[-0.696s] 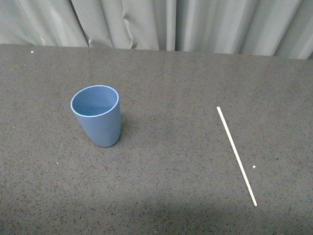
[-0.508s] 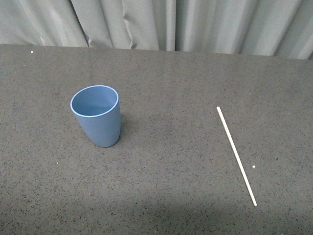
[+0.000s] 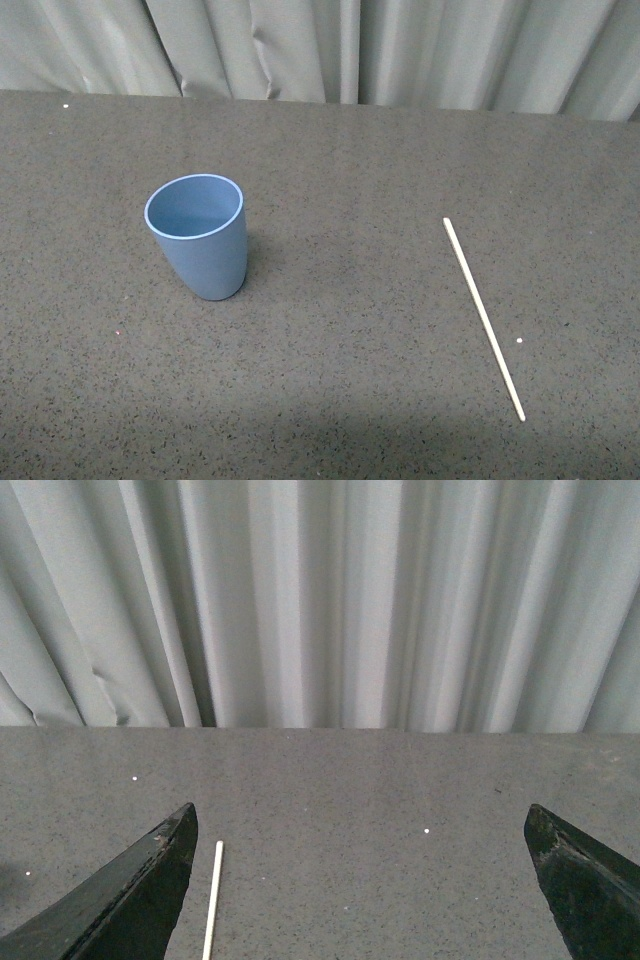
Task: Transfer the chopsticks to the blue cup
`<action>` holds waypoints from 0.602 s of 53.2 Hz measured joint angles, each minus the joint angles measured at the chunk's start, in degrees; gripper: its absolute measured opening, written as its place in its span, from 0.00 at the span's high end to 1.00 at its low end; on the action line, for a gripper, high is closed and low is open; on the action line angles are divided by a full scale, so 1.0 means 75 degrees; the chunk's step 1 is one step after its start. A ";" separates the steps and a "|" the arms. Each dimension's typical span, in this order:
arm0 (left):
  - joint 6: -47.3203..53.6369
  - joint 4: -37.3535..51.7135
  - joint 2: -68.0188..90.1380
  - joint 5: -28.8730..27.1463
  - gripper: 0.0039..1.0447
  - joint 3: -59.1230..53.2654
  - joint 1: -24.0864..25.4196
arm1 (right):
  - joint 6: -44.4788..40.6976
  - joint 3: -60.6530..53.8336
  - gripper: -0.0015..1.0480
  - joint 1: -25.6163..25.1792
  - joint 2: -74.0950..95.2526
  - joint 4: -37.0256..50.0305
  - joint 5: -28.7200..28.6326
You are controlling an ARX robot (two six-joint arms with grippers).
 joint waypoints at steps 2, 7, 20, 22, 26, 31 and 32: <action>0.0000 0.0000 0.0000 0.0000 0.06 0.0000 0.0000 | 0.0000 0.0000 0.09 0.0000 0.0000 0.0000 0.0000; 0.0000 0.0000 0.0000 0.0000 0.06 0.0000 0.0000 | 0.0000 0.0000 0.09 0.0000 0.0000 0.0000 0.0000; 0.0000 0.0000 0.0000 0.0000 0.06 0.0000 0.0000 | 0.0000 0.0000 0.09 0.0000 0.0000 0.0000 0.0000; 0.0000 0.0000 0.0000 0.0000 0.06 0.0000 0.0000 | 0.0000 0.0000 0.09 0.0000 0.0000 0.0000 0.0000; 0.0000 0.0000 0.0000 0.0000 0.06 0.0000 0.0000 | 0.0000 0.0000 0.09 0.0000 0.0000 0.0000 0.0000; 0.0000 0.0000 0.0000 0.0000 0.06 0.0000 0.0000 | -0.0542 0.0201 0.09 0.0300 0.0294 -0.0574 0.0903; 0.0000 0.0000 0.0000 0.0000 0.06 0.0000 0.0000 | -0.0801 0.0286 0.09 0.0425 0.0510 -0.0761 0.1227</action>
